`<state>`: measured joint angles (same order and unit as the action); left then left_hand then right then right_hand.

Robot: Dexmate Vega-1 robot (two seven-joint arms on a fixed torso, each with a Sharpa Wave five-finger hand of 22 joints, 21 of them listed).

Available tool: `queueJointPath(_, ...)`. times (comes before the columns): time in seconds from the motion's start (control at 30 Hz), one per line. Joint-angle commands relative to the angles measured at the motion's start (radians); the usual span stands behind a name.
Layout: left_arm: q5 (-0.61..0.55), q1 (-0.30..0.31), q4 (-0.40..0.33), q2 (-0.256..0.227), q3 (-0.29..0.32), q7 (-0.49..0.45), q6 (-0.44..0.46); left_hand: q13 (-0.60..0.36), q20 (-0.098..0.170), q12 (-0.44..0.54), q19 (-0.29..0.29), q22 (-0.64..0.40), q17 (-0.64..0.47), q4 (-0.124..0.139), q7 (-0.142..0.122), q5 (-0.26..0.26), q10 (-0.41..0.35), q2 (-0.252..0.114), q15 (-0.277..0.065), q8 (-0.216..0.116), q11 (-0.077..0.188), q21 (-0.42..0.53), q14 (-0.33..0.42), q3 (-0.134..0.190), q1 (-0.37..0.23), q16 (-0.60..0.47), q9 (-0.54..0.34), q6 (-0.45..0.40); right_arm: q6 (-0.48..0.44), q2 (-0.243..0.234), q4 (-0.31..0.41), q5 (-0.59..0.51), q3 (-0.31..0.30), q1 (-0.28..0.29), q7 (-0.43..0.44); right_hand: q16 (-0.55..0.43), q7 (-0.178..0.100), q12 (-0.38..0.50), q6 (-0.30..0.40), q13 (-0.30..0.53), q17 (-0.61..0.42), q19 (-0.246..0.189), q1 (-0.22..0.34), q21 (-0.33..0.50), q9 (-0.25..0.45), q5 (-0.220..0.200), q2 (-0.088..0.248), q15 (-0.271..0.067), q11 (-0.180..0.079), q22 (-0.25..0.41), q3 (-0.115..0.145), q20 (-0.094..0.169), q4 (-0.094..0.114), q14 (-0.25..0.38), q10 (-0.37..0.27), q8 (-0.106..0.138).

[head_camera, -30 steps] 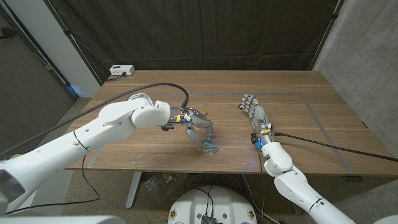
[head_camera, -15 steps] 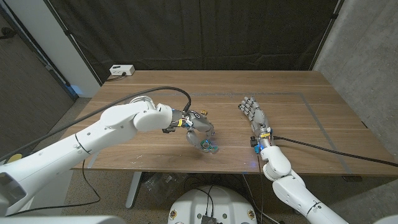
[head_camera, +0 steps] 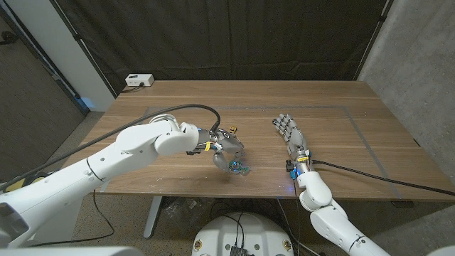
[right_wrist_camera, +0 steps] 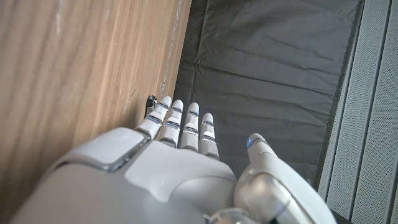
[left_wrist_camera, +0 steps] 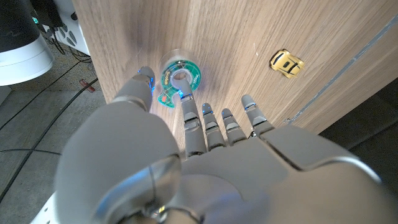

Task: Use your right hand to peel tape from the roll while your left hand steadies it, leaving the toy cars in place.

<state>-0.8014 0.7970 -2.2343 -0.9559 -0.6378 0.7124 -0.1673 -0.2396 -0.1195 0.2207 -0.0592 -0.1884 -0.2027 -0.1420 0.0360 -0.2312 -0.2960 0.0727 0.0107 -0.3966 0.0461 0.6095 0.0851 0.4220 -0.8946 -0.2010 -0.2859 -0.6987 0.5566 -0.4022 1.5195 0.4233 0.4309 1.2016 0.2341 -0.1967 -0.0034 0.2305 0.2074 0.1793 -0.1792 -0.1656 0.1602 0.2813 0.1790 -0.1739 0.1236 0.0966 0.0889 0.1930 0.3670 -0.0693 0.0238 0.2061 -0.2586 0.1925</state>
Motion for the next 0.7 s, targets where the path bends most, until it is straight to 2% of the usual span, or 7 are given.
queueJointPath(0.03, -0.048, 0.023, 0.012, 0.014, -0.001, -0.024, 0.014, -0.005, 0.005, 0.01, 0.003, -0.005, -0.004, 0.005, 0.004, -0.006, -0.009, -0.008, -0.015, -0.007, 0.005, -0.005, 0.011, -0.007, 0.001, -0.013, -0.008, 0.002, 0.005, 0.01, -0.029, 0.005, 0.002, -0.019, -0.012, -0.003, 0.002, 0.0, 0.009, 0.005, -0.004, -0.007, -0.006, -0.003, 0.002, -0.004, -0.001, -0.001, 0.0, 0.003, -0.001, -0.001, 0.004, 0.011, -0.005, 0.003)
queueJointPath(0.27, -0.104, 0.043, 0.029, 0.017, 0.0, -0.101, 0.009, -0.007, 0.009, 0.012, 0.007, -0.005, -0.005, 0.012, 0.006, -0.006, -0.012, -0.009, -0.017, -0.013, 0.008, -0.007, 0.01, -0.015, 0.004, -0.014, -0.017, 0.013, 0.002, 0.013, -0.046, 0.007, 0.006, -0.034, -0.019, -0.002, 0.001, 0.0, 0.01, 0.005, -0.004, -0.008, -0.007, -0.004, 0.002, -0.004, -0.003, -0.001, -0.002, 0.003, -0.001, -0.001, 0.005, 0.012, -0.008, 0.003)
queueJointPath(0.5, -0.113, 0.044, 0.062, 0.03, -0.011, -0.131, -0.005, -0.008, 0.007, 0.014, 0.008, -0.005, -0.005, 0.013, 0.001, -0.006, -0.018, -0.009, -0.021, -0.017, 0.014, -0.008, 0.014, -0.019, 0.001, -0.015, -0.021, 0.015, 0.008, 0.016, -0.058, 0.003, 0.007, -0.041, -0.02, -0.002, 0.0, -0.001, 0.012, 0.005, -0.004, -0.012, -0.009, -0.003, 0.002, -0.003, -0.005, 0.001, -0.002, 0.003, -0.002, -0.002, 0.006, 0.016, -0.009, 0.002)
queueJointPath(0.7, -0.13, 0.051, 0.078, 0.031, -0.015, -0.175, -0.017, -0.009, 0.01, 0.018, 0.014, -0.005, -0.005, 0.013, -0.003, -0.006, -0.028, -0.008, -0.027, -0.034, 0.022, -0.009, 0.022, -0.024, -0.003, -0.018, -0.027, -0.009, 0.019, 0.01, -0.069, -0.008, 0.012, -0.06, -0.038, -0.001, 0.001, -0.002, 0.01, 0.005, -0.004, -0.015, -0.012, -0.003, 0.002, -0.002, -0.01, 0.004, -0.002, 0.003, -0.005, -0.008, 0.007, 0.016, -0.008, 0.001)
